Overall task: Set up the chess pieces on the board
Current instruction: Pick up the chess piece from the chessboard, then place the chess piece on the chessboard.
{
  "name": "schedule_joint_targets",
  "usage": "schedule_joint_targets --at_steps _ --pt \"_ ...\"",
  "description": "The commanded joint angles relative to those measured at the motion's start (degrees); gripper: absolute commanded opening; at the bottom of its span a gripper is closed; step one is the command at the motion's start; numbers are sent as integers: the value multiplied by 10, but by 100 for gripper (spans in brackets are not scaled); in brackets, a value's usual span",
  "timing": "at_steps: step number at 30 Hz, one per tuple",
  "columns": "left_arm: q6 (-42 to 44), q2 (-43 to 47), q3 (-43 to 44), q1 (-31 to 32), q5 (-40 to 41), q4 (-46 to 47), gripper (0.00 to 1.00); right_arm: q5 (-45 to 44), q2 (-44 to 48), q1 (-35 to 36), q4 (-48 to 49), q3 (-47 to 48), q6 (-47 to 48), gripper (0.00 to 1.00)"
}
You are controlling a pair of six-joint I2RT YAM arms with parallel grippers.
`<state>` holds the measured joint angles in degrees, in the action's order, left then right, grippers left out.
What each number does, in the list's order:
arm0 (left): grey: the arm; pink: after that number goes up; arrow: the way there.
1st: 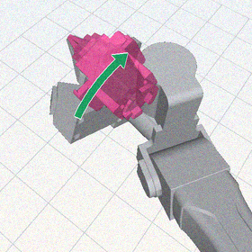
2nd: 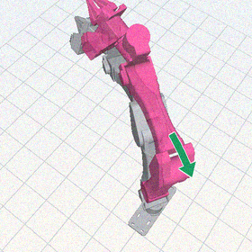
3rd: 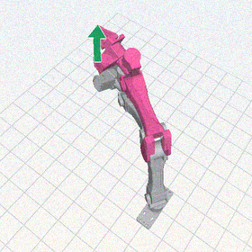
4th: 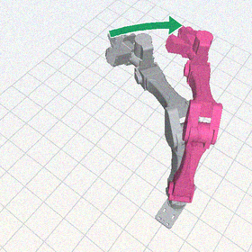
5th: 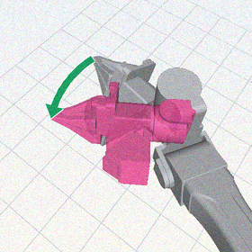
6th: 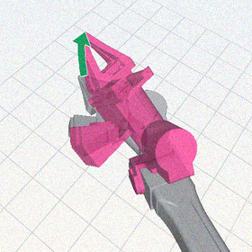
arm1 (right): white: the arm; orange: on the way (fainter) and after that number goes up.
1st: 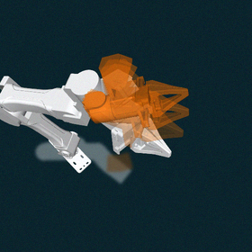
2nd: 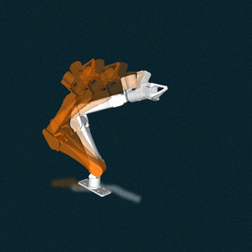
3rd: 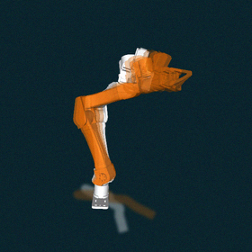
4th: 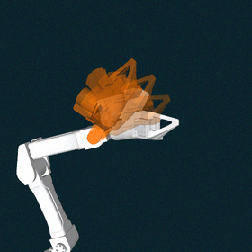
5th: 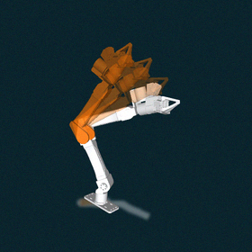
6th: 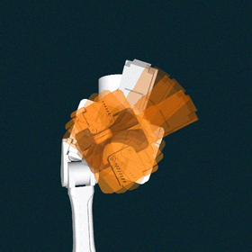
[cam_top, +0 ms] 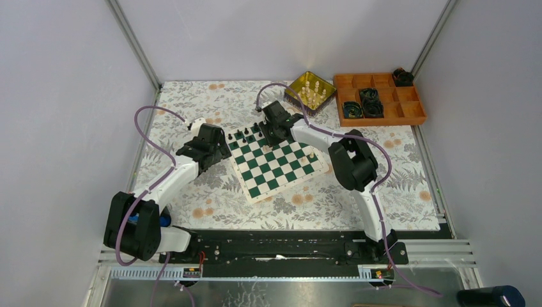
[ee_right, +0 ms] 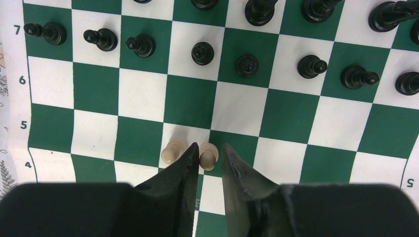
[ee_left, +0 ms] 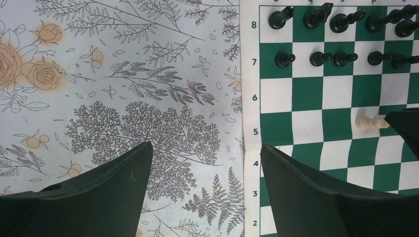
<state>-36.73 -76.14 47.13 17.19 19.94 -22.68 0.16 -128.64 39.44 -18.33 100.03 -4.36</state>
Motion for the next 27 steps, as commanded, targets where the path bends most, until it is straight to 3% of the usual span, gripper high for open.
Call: schedule_joint_targets --at_steps 1,4,9,17,27 --pt "9 -3 3 -4 11 24 88 8 3 7 -1 14 4 26" --pt "8 -3 2 -4 10 24 88 7 6 7 -1 10 4 14" --pt "8 -1 3 -5 9 25 88 2 26 7 7 -3 7 7" --pt "4 8 1 -4 10 22 88 -33 85 11 18 -48 14 4" --pt "2 16 -3 -4 0 18 88 -82 188 19 46 -195 9 3"
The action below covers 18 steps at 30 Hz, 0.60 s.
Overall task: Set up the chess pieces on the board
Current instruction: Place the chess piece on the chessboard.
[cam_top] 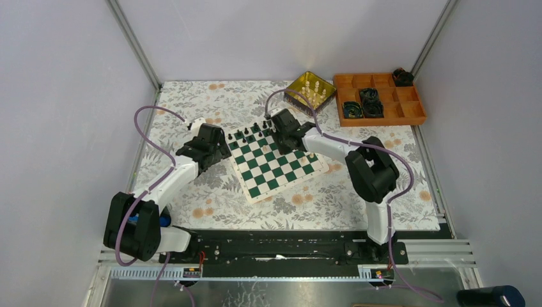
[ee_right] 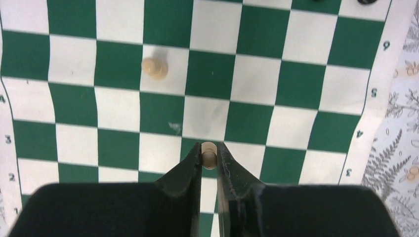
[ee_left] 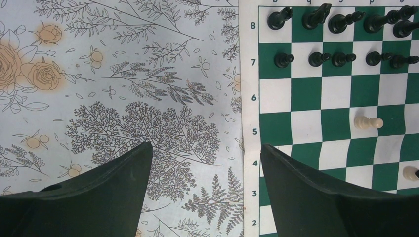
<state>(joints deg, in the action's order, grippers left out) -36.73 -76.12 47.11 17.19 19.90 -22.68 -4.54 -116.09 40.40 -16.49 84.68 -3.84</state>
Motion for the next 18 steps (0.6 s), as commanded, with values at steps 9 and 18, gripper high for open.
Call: schedule_joint_targets --at_steps 9,18 --pt "1 23 -10 -4 -8 16 88 -62 120 15 49 -137 -10 1" --pt "3 25 -14 -3 -11 17 88 -81 135 16 65 -176 -16 1"
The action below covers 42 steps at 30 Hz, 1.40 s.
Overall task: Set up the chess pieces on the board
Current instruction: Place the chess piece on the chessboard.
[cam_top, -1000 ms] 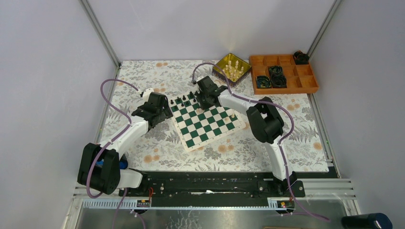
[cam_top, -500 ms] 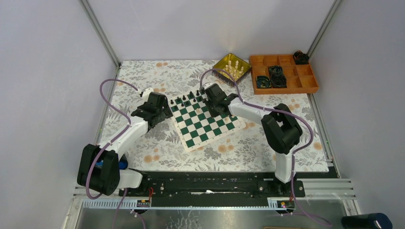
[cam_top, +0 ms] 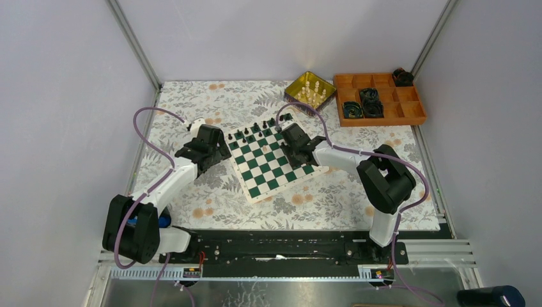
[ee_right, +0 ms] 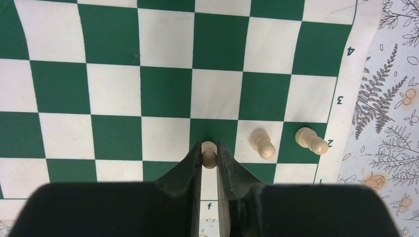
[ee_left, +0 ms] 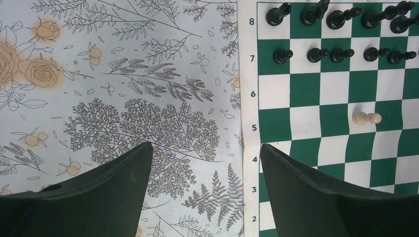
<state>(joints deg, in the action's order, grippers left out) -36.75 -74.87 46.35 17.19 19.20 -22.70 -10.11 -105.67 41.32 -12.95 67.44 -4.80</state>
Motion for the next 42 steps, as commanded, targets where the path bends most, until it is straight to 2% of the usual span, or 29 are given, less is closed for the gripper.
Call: schedule_joint_targets --at_steps 1,13,28,35,42 --pt "4 12 -7 -3 -4 17 88 -27 30 7 32 -5 -8 1" --pt "6 9 -11 -1 -6 18 88 -37 17 7 45 -6 -12 1" --pt "10 5 -13 1 -7 22 88 -31 15 7 48 -21 -26 23" --pt "11 5 -13 2 -7 22 88 -26 16 7 46 -14 -25 36" --pt "9 6 -13 2 -6 22 88 -25 20 7 37 4 -18 39"
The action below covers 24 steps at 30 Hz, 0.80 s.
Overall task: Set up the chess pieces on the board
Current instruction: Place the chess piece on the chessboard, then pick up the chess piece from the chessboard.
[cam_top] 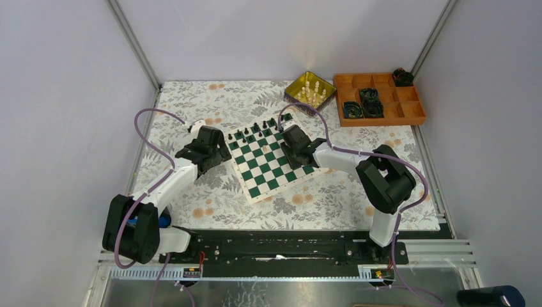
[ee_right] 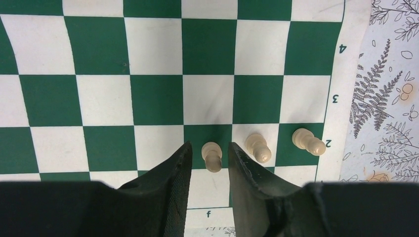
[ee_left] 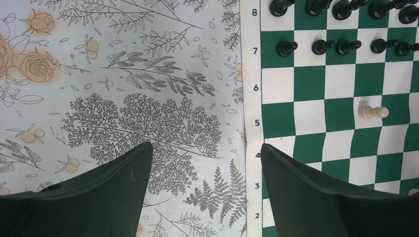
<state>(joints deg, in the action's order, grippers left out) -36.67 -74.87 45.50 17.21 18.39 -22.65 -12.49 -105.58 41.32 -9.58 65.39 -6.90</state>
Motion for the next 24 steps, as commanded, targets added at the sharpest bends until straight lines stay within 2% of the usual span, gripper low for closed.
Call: schedule_joint_targets --at_steps 1,8,24 --pt "8 6 -5 2 2 23 88 -1 21 7 3 28 5 39" --pt "7 6 -4 2 5 23 88 11 17 7 2 81 26 40" --pt "13 17 -21 1 -13 54 88 131 -134 9 -12 259 53 48"
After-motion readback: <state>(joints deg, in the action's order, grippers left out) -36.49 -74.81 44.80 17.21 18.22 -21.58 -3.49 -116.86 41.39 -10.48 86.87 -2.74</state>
